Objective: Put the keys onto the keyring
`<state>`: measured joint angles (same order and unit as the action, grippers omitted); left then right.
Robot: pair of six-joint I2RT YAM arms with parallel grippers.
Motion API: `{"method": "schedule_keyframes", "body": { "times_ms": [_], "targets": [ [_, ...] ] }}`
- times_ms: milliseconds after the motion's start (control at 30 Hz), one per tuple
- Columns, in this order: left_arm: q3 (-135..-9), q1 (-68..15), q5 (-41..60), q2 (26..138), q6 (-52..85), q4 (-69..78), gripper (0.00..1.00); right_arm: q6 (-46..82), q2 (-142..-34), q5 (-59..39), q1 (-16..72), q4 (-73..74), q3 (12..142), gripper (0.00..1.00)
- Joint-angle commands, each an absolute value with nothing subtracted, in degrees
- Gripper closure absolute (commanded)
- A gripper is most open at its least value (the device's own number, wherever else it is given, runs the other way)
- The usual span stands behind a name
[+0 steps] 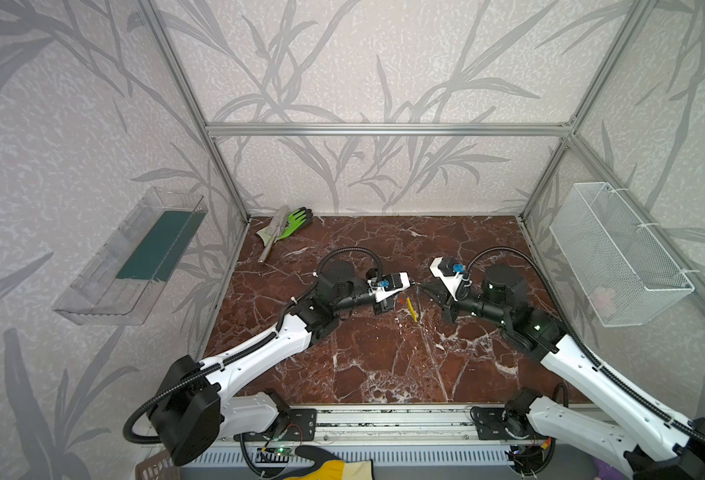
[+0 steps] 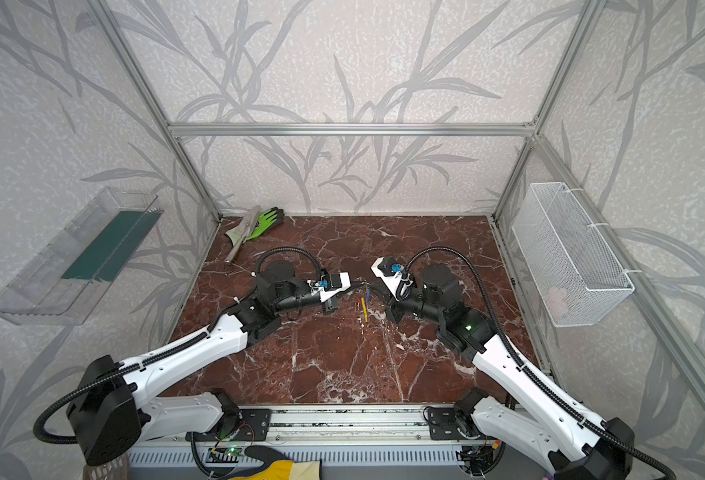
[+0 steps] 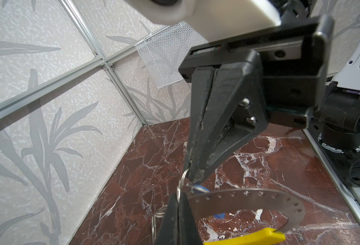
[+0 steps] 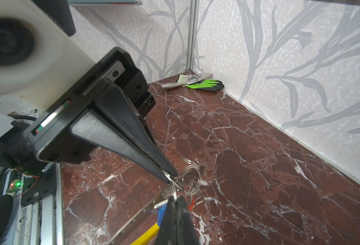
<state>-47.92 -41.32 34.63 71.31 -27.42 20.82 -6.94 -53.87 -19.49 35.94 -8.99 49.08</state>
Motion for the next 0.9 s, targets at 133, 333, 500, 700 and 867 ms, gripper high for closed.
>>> {"method": "schedule_keyframes", "body": {
  "times_ms": [133, 333, 500, 700, 867],
  "targets": [
    [-50.1, -41.8, 37.1, 70.3, -28.3, 21.7, 1.0, -3.6, -54.2, -15.7, 35.9, -6.1, 48.6, 1.0],
    [-49.8, -41.9, 38.3, 69.4, -27.9, 21.4, 1.0, -1.5, -54.5, -16.3, 35.1, -6.1, 48.7, 1.0],
    [-49.8, -41.7, 39.8, 69.0, -25.9, 22.6, 1.0, 0.2, -54.3, -18.9, 33.6, -5.6, 47.7, 1.0],
    [-49.9, -41.6, 41.2, 68.6, -26.2, 21.3, 1.0, 2.1, -53.2, -20.8, 32.0, -4.8, 47.2, 1.0],
    [-50.1, -41.5, 41.7, 68.6, -25.1, 22.5, 1.0, 2.8, -53.8, -23.6, 31.5, -5.6, 47.4, 1.0]
  ]
}}
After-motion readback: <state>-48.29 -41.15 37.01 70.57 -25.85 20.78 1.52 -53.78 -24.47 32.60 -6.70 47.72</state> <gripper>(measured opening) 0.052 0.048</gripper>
